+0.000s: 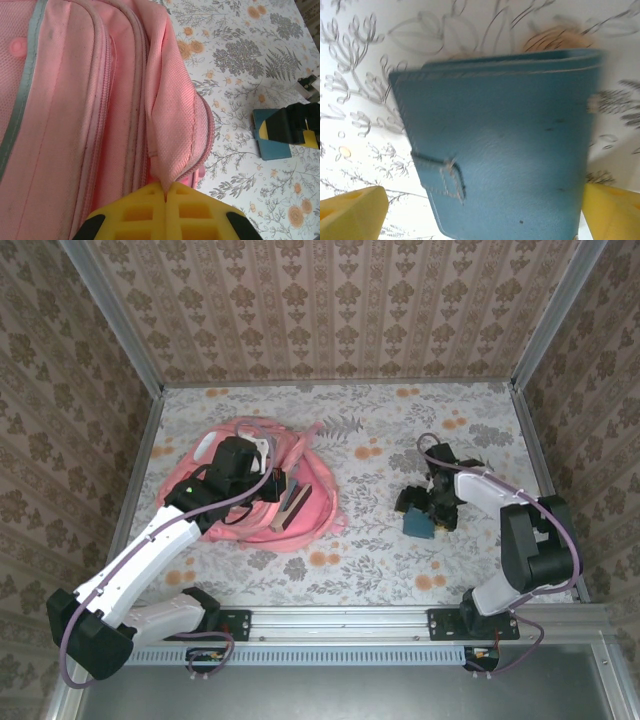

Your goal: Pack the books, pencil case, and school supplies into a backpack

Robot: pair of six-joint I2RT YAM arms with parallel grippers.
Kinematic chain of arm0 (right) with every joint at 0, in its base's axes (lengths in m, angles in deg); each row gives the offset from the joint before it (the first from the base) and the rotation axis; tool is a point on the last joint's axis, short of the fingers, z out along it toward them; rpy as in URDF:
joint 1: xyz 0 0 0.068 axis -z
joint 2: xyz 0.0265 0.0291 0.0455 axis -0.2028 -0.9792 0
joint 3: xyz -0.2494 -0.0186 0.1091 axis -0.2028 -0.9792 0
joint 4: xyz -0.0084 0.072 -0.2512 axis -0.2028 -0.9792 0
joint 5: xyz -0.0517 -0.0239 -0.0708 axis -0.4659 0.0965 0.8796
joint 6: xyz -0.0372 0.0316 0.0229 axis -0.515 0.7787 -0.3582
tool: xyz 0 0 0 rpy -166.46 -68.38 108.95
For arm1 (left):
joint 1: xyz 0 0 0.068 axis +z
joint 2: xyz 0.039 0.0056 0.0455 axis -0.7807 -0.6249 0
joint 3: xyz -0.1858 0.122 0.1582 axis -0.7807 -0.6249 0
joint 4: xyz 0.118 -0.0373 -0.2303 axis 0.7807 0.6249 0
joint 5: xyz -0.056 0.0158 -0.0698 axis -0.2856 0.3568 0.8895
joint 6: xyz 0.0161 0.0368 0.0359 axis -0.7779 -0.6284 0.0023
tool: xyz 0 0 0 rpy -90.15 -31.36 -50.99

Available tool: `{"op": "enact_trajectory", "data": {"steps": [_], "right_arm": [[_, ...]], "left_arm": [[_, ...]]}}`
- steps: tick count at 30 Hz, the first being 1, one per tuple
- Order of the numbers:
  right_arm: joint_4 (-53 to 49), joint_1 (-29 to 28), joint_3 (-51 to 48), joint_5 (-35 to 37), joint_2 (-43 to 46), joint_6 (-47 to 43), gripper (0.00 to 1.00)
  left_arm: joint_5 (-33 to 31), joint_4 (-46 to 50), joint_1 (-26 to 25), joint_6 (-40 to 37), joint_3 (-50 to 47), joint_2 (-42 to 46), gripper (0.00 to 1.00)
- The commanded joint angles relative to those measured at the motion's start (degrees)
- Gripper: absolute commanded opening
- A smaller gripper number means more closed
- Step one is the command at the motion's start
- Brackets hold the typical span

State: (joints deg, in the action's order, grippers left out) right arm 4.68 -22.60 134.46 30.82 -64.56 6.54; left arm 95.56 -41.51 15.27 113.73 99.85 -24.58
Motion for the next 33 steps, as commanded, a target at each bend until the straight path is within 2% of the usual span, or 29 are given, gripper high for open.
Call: {"op": "enact_trajectory", "data": {"steps": [1, 10, 20, 22, 24, 28, 31, 33], "right_arm": [[-1.34, -2.38, -0.38, 2.81, -0.31, 0.81, 0.99], [-4.34, -6.55, 3.65, 12.98, -6.09, 1.14, 1.0], [-2.71, -7.4, 5.3, 13.82, -8.31, 3.67, 0.99], [-2.48, -7.69, 5.1, 14.0, -8.06, 3.63, 0.93], [-2.48, -7.94, 4.78, 14.18, -7.4, 3.65, 0.83], [-3.01, -8.4, 4.25, 14.89, -4.87, 3.52, 0.69], [-3.4, -8.79, 4.42, 14.93, -2.02, 3.54, 0.66], [-3.72, -9.26, 4.86, 14.72, -0.17, 3.42, 0.6]], "left_arm": [[-0.67, -3.29, 0.72, -0.26, 1.7, 0.72, 0.0], [-0.66, -2.78, 0.72, -0.21, 1.72, 1.2, 0.0], [-0.64, -2.49, 0.81, -0.52, 2.3, 0.71, 0.0], [-0.57, -2.43, 0.82, -0.56, 2.42, 0.67, 0.0], [-0.66, -2.41, 0.9, -0.73, 2.44, 0.66, 0.0], [-0.75, -2.5, 0.98, -0.74, 2.53, 0.59, 0.0], [-0.75, -2.79, 1.07, -0.65, 2.6, 0.46, 0.0], [-0.88, -2.78, 1.16, -0.56, 2.71, 0.32, 0.0]]}}
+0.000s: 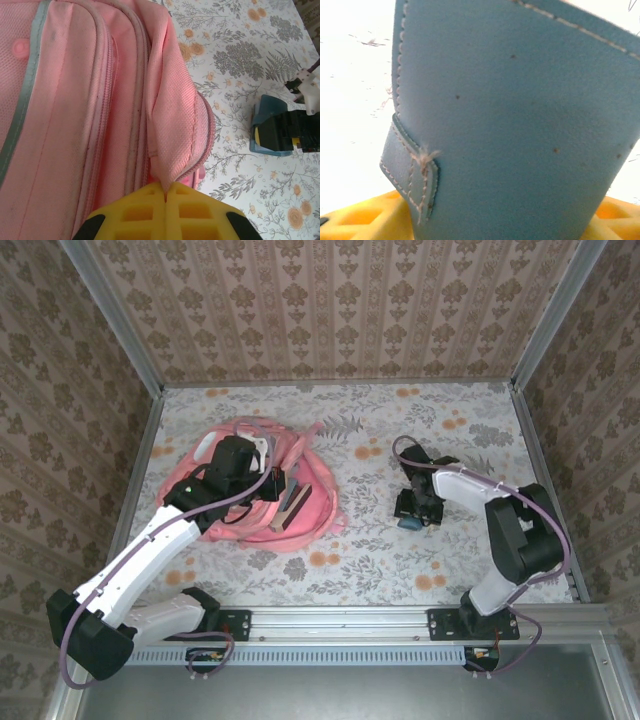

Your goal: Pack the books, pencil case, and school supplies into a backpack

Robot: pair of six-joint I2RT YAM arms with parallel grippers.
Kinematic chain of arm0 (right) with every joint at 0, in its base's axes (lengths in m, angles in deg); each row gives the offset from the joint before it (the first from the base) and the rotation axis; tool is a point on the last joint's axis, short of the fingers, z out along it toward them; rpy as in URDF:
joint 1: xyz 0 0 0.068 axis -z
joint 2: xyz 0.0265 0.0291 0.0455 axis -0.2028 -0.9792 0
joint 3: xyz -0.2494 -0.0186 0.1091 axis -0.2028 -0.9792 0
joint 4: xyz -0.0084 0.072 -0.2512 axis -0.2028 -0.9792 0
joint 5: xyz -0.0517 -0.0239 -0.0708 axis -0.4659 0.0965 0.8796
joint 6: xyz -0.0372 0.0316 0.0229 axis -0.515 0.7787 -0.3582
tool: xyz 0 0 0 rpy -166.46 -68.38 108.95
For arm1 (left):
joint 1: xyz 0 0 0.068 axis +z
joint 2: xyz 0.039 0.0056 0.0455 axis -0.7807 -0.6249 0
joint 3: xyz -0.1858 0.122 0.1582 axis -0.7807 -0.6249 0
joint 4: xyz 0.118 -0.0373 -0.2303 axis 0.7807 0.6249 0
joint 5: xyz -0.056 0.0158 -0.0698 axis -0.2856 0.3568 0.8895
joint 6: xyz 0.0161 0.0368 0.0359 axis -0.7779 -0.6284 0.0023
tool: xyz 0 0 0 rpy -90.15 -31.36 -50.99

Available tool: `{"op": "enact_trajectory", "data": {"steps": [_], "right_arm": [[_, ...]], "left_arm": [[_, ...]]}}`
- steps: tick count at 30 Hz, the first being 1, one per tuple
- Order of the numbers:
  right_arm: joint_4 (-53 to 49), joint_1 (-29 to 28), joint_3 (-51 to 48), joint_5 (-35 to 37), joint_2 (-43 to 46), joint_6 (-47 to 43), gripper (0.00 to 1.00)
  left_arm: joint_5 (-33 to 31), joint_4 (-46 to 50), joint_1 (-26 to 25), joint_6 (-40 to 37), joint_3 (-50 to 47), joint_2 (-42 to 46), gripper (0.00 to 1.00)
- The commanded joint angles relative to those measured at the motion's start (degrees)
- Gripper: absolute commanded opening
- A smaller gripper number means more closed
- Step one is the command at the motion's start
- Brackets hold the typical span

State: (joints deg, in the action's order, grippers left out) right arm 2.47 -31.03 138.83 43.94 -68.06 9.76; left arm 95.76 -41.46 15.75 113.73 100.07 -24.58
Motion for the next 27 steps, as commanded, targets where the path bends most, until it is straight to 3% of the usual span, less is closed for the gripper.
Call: {"op": "enact_trajectory", "data": {"steps": [1, 5, 14, 22, 27], "right_arm": [[-1.54, -1.04, 0.81, 1.23, 4.34, 0.07, 0.56], [-1.29, -2.44, 2.82, -1.13, 7.57, 0.24, 0.45], [1.76, -10.96, 12.2, -7.22, 7.48, 3.98, 0.46], [7.77, -21.56, 24.52, -12.61, -4.11, 8.45, 0.49], [11.51, -25.18, 31.55, -16.22, -12.56, 10.47, 0.49]], "left_arm": [[-1.27, -2.82, 0.76, -0.55, 2.59, 0.24, 0.0], [-1.65, -3.08, 1.16, -0.48, 3.0, 0.08, 0.0], [-2.15, -3.57, 1.63, -0.06, 3.88, -0.12, 0.0], [-3.95, -4.48, 1.95, 0.84, 4.52, 0.39, 0.0], [-5.32, -5.17, 2.41, 0.84, 5.51, 1.29, 0.0]]}}
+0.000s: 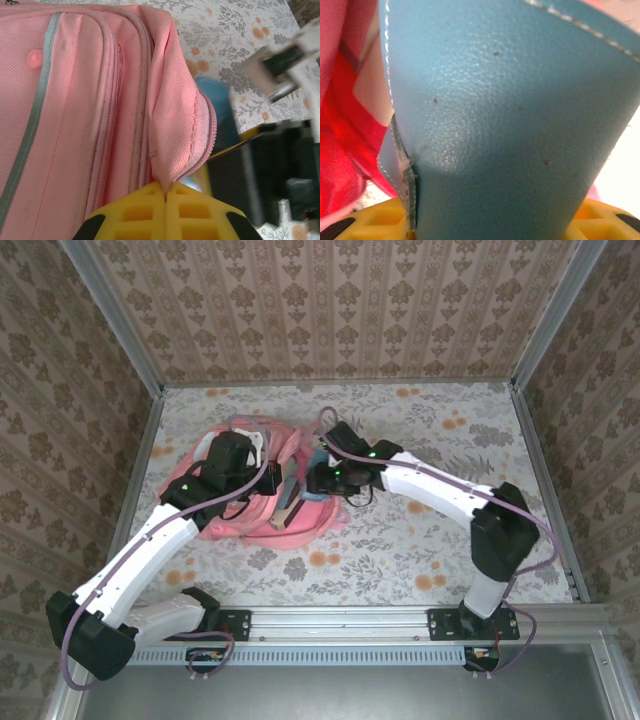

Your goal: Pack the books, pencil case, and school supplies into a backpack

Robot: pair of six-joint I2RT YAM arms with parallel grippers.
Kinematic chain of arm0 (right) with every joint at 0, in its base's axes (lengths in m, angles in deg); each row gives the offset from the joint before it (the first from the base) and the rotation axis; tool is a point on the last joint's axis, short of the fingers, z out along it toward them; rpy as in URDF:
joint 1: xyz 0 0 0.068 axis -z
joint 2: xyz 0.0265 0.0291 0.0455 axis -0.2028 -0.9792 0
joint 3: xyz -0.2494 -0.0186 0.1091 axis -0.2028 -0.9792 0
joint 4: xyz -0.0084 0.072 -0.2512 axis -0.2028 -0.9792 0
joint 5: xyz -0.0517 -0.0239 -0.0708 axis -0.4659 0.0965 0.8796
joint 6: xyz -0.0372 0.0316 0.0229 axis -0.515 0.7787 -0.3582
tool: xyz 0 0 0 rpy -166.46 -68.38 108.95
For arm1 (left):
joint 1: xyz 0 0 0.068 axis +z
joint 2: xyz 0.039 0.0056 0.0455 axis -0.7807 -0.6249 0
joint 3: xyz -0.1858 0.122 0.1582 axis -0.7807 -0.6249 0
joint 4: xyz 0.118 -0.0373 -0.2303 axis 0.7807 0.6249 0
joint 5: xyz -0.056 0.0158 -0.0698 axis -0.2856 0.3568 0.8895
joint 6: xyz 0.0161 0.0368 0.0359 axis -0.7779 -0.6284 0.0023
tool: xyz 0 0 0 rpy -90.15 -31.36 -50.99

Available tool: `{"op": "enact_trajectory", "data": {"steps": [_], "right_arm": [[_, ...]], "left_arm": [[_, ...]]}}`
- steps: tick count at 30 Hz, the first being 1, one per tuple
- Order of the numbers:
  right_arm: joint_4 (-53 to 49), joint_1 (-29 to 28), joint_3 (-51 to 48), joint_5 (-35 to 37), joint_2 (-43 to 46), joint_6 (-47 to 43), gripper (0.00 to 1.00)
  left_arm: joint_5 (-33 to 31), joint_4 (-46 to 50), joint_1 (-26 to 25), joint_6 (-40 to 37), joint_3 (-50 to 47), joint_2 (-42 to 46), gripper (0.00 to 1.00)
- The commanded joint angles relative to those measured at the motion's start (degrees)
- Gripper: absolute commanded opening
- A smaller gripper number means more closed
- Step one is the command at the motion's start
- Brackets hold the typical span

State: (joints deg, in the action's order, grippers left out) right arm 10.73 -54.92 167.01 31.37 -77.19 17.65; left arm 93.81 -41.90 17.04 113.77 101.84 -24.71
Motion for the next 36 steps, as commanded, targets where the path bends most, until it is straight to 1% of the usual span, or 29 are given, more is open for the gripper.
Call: {"op": "enact_trajectory", "data": {"steps": [1, 3, 4, 6, 8, 11, 12, 16, 19, 22, 26, 28, 32, 35, 36], "right_arm": [[4.48, -1.69, 4.18, -4.43, -4.78, 3.36, 0.49], [6.78, -2.25, 5.65, -5.87, -6.92, 4.96, 0.49], [7.88, -2.52, 6.4, -6.58, -8.08, 5.7, 0.52], [9.02, -2.63, 7.86, -8.09, -10.26, 7.07, 0.59], [8.24, -2.73, 9.18, -8.07, -11.79, 7.51, 0.7], [7.89, -2.57, 8.19, -6.68, -11.07, 7.16, 0.78], [7.82, -2.42, 7.59, -6.25, -10.58, 6.97, 0.84], [7.82, -1.15, 4.49, -5.24, -7.68, 6.09, 0.82], [5.96, -0.45, 2.84, -2.61, -4.62, 3.31, 0.79], [2.28, 0.8, 1.86, 1.65, -2.34, -1.36, 0.73], [-1.17, 4.3, 0.85, 2.79, -2.67, -5.96, 0.64], [-1.97, 5.61, 1.42, 2.42, -4.12, -8.78, 0.64], [-5.24, 7.42, 6.24, 1.55, -9.96, -13.74, 0.65], [-6.23, 7.97, 9.92, 0.5, -14.64, -15.75, 0.71], [-6.49, 8.16, 10.98, 0.25, -15.82, -15.83, 0.72]], "left_arm": [[-3.47, -4.62, 1.28, 0.71, 4.16, 1.33, 0.0], [-3.31, -4.89, 1.41, 0.81, 4.7, 1.15, 0.0], [-3.06, -5.1, 1.49, 0.92, 4.82, 1.07, 0.0], [-2.87, -5.19, 1.5, 0.97, 4.99, 0.83, 0.0], [-2.69, -4.99, 1.5, 0.97, 5.02, 0.81, 0.0], [-2.86, -4.58, 1.51, 0.8, 4.95, 1.28, 0.0], [-2.93, -4.49, 1.58, 0.8, 4.83, 1.37, 0.0], [-2.86, -4.35, 1.67, 0.97, 4.31, 1.71, 0.0], [-2.87, -4.3, 1.68, 0.97, 4.12, 1.86, 0.0], [-2.93, -4.05, 1.8, 0.97, 3.98, 2.12, 0.0], [-2.63, -3.54, 1.76, 1.07, 3.81, 2.39, 0.0], [-2.43, -3.34, 1.77, 1.17, 3.61, 2.39, 0.0], [-2.17, -3.26, 1.76, 1.36, 3.22, 2.52, 0.0], [-1.99, -2.91, 1.76, 1.24, 3.35, 2.56, 0.0], [-1.86, -2.81, 1.76, 1.2, 3.36, 2.56, 0.0]]}}
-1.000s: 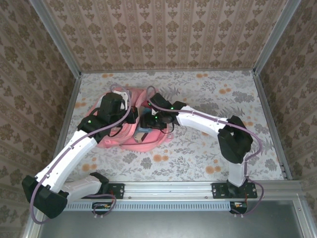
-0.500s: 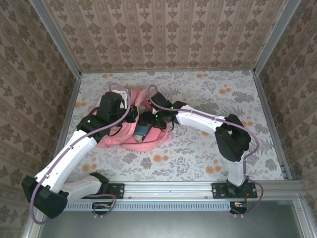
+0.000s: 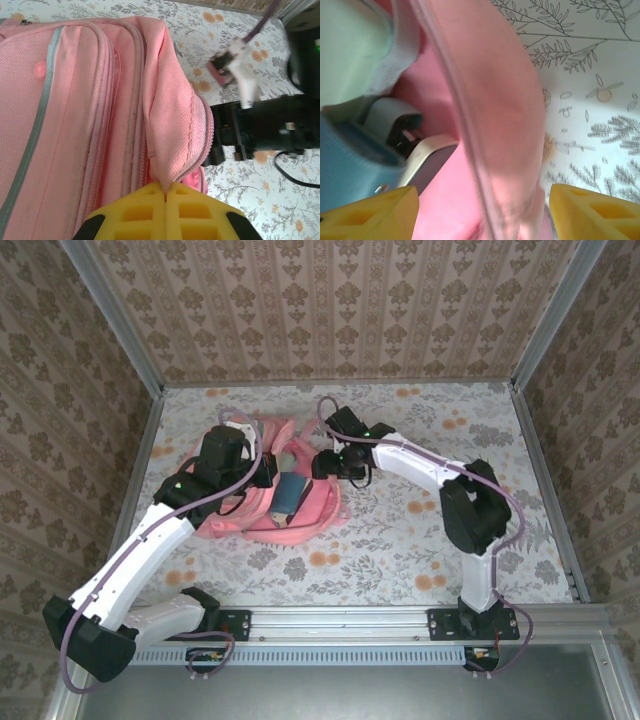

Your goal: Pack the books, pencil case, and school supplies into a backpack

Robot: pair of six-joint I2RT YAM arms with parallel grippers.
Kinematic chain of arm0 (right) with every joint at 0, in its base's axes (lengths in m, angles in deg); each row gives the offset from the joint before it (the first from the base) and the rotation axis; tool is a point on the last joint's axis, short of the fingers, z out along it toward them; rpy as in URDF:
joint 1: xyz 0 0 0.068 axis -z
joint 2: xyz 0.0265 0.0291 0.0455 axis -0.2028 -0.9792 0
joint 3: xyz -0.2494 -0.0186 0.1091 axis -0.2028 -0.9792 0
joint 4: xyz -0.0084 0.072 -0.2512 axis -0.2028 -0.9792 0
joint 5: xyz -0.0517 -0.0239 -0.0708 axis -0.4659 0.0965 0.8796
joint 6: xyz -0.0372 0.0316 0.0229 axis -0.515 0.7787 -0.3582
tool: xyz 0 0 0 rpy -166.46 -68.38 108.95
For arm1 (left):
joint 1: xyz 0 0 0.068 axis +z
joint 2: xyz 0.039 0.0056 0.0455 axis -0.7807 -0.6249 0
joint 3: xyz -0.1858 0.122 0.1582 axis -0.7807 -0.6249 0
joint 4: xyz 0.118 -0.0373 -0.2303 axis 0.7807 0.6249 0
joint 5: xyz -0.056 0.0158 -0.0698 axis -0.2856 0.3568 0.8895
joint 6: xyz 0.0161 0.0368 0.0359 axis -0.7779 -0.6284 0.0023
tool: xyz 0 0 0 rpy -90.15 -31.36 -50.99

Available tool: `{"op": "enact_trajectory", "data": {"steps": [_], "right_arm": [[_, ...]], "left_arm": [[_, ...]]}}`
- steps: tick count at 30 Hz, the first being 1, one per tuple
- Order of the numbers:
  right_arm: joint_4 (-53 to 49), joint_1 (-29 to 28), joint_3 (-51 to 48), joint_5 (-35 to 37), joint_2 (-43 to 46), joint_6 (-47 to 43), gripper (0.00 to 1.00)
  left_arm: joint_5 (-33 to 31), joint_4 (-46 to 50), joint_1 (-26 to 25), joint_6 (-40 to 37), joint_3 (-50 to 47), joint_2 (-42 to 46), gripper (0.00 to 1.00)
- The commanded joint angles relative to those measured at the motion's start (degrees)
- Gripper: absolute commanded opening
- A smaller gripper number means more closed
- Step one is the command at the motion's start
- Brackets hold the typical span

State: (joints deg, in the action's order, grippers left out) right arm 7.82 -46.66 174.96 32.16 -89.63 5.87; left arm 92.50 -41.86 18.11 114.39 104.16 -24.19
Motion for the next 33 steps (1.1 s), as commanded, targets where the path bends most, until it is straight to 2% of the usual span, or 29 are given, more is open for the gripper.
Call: {"op": "enact_trajectory", "data": {"steps": [1, 3, 4, 8, 10, 18, 22, 25, 29, 33], "right_arm": [[-4.09, -0.02, 4.46, -0.8, -5.37, -4.12, 0.72], [-4.83, -0.02, 6.75, -0.49, -7.49, -4.39, 0.69], [-4.81, 0.08, 7.22, -0.02, -8.22, -4.13, 0.62], [-2.89, 1.27, 5.36, 1.84, -7.17, -1.54, 0.13], [-1.42, 2.03, 2.39, 2.74, -4.87, -0.33, 0.02], [3.67, 6.83, -16.39, 9.54, 10.28, 4.79, 0.0], [3.72, 10.43, -26.34, 13.44, 19.72, 8.1, 0.0], [3.69, 11.67, -33.17, 16.1, 27.48, 10.85, 0.0], [7.26, 11.13, -41.1, 14.9, 36.83, 15.36, 0.0], [11.67, 5.23, -47.26, 14.29, 41.75, 20.18, 0.0]], "left_arm": [[-0.36, -2.7, 0.69, 0.39, 1.16, 1.95, 0.0], [0.01, -1.93, 0.69, 0.11, 1.72, 1.63, 0.0], [0.03, -1.63, 0.69, 0.02, 1.93, 1.56, 0.0], [0.2, -1.25, 0.78, -0.83, 2.27, 1.05, 0.0], [0.55, -1.19, 0.94, -1.55, 2.97, -0.13, 0.0], [7.33, -5.04, 0.81, -3.15, 10.2, -10.86, 0.0], [9.92, -6.05, -1.36, -4.84, 16.05, -18.9, 0.0], [10.29, -3.38, -3.86, -8.12, 22.66, -25.76, 0.0], [7.93, 0.39, -5.76, -12.16, 28.86, -31.25, 0.0], [4.48, 1.75, -5.68, -14.53, 28.61, -31.82, 0.0]]}}
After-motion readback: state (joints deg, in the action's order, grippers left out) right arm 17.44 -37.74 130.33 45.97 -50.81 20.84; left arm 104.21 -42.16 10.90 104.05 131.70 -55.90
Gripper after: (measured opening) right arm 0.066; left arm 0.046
